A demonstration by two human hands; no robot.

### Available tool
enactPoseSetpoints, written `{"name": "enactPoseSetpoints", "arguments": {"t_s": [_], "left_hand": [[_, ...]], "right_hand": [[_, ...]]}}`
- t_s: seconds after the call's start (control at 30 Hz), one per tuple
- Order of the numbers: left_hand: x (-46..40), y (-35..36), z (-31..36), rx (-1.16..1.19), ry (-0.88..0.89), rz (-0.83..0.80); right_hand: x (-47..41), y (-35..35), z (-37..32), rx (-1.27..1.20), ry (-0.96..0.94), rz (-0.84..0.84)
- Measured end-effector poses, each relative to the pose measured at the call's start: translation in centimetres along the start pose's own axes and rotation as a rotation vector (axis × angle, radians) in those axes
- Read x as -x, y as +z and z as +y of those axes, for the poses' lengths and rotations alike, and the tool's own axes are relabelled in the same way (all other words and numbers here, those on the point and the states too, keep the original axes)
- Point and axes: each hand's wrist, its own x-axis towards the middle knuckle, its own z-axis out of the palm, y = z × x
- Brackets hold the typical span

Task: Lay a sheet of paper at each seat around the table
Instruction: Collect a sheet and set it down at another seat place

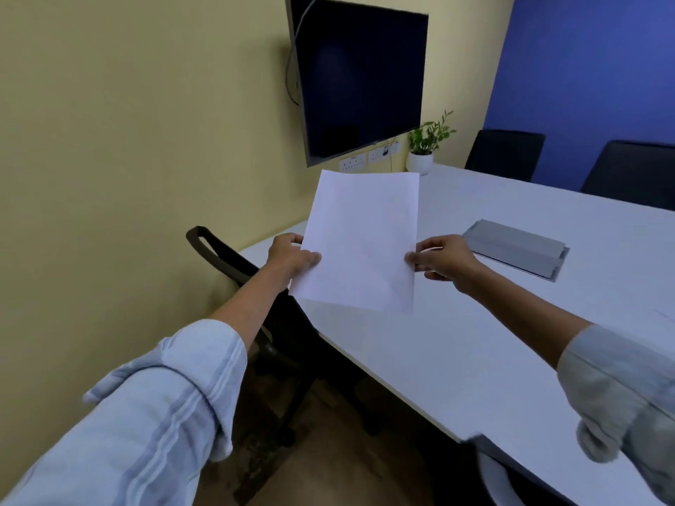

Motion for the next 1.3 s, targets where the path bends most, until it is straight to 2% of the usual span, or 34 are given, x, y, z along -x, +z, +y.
{"name": "enactPoseSetpoints", "arguments": {"t_s": [0.13, 0.33, 0.67, 0.8, 1.1, 1.3], "left_hand": [[-7.4, -2.1, -1.1, -0.047, 0.008, 0.039], [-22.2, -3.3, -2.7, -0.26, 0.102, 0.033], [-44.4, -2.3, -8.3, -0.439, -0.029, -0.194], [-49.5, -0.9, -11.8, -0.534, -0.06, -0.302], [-57.1, 2.3, -20.7, -0.681, 0.014, -0.587], [-59.7, 2.1, -25.2, -0.725, 0.03, -0.672]], "right_hand": [[-4.5, 5.4, -0.5, -0.048, 0.042, 0.101], [-14.9, 14.3, 0.7, -0.117, 0.115, 0.221], [-30.8, 24.9, 6.2, -0.108, 0.217, 0.302], [-33.8, 27.8, 9.0, -0.09, 0.31, 0.321], [-36.8, 33.8, 15.9, 0.0, 0.552, 0.447], [-38.4, 36.5, 17.6, 0.047, 0.621, 0.484]]}}
